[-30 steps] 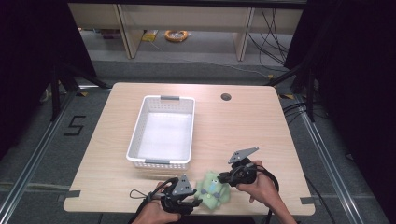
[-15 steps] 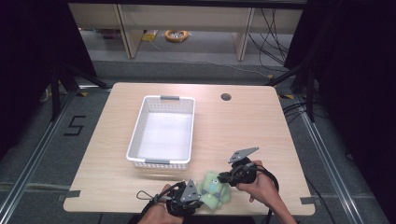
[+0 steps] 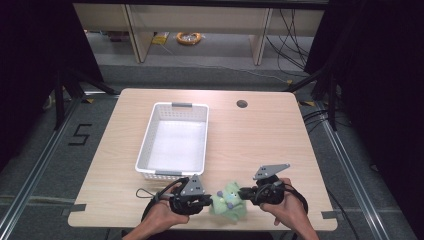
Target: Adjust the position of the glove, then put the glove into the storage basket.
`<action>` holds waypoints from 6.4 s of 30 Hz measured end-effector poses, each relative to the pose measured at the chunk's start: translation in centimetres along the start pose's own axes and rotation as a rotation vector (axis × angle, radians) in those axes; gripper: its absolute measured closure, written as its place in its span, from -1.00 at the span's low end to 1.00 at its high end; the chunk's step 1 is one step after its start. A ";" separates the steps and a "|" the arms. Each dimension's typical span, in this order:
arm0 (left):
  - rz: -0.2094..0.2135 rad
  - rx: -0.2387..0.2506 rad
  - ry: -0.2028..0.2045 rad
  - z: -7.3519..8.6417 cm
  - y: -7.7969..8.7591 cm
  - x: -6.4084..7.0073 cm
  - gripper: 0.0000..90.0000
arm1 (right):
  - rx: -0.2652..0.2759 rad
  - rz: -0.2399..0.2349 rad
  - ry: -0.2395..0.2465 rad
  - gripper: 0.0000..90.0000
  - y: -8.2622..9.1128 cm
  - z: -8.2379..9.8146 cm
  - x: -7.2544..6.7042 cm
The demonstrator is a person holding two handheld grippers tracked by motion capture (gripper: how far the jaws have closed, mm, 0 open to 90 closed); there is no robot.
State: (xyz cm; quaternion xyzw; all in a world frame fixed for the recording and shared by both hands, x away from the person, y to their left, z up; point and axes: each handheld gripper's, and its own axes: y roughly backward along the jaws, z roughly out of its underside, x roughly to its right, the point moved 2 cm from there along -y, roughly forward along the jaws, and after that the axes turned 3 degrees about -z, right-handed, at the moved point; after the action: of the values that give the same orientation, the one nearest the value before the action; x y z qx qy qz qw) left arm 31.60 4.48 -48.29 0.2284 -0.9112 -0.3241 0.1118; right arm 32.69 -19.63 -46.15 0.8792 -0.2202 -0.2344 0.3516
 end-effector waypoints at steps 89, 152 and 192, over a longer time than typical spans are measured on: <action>0.082 -0.045 0.362 2.2 -3.6 -0.1 0.52 | 0.037 -0.134 -0.297 0.49 -3.6 4.2 1.7; -0.120 0.010 0.536 -0.2 8.5 -16.1 0.60 | 0.014 -0.152 -0.155 0.64 -10.2 -18.1 2.2; -0.131 -0.177 0.532 1.7 5.1 -18.3 0.58 | -0.128 -0.035 -0.185 0.51 -14.7 -17.6 3.0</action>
State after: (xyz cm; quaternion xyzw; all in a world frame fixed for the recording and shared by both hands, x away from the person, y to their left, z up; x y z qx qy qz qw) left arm 45.17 17.87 -47.35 0.3532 -0.8014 -0.3375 0.3451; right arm 48.30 -2.60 -46.23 0.8331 -0.2208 -0.3343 0.3812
